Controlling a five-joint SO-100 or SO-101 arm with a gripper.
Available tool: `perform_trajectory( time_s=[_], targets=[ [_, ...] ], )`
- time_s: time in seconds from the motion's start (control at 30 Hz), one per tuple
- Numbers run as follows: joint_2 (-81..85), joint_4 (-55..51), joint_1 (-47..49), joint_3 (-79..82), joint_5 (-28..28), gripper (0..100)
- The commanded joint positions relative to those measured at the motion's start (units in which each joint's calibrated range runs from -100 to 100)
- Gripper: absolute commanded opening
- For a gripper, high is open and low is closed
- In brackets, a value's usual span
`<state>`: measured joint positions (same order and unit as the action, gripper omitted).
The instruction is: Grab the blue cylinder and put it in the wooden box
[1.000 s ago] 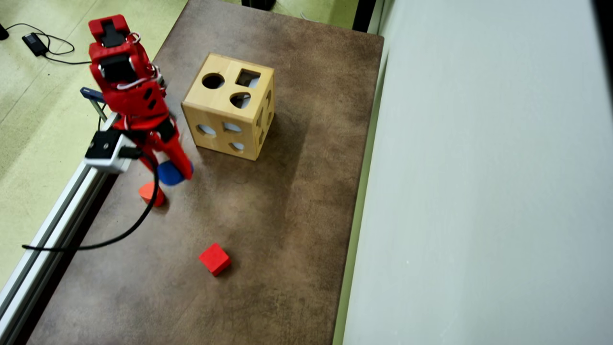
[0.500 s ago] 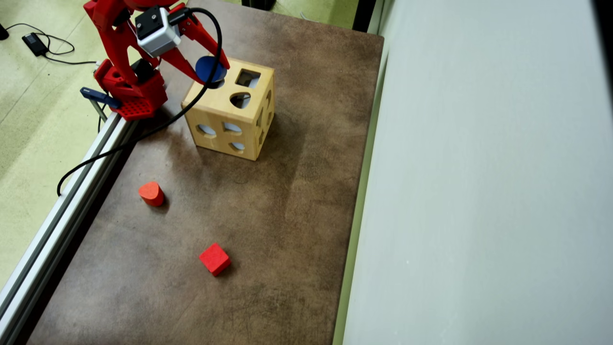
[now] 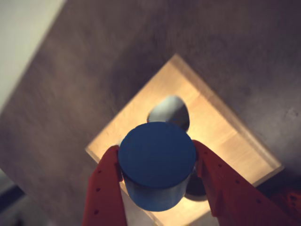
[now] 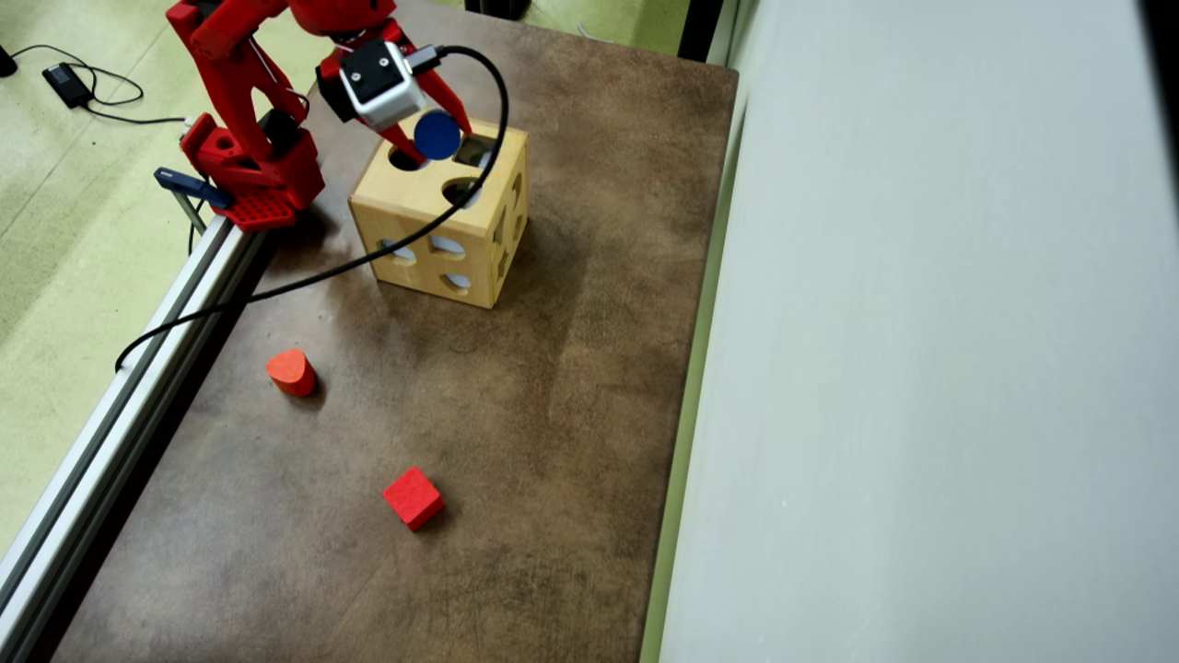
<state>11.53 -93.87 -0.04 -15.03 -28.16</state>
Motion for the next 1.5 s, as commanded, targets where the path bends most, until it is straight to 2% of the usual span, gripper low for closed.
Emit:
perform_trajectory(
  time_s=[0.0,0.33,0.47,0.63,0.8,1.47],
  targets=[
    [1.4,-0.1,0.9,3.5,-0.2,2],
    [9.0,0.6,0.9,21.5,-0.5,2],
    [10.7,0.9,0.9,25.9,-2.7,2],
    [10.9,1.8,0.8,25.9,-3.4,2],
    [10.5,7.5,0.8,26.1,-3.3,2],
    [10.9,6.9,0.9,26.9,-3.2,3]
  ],
)
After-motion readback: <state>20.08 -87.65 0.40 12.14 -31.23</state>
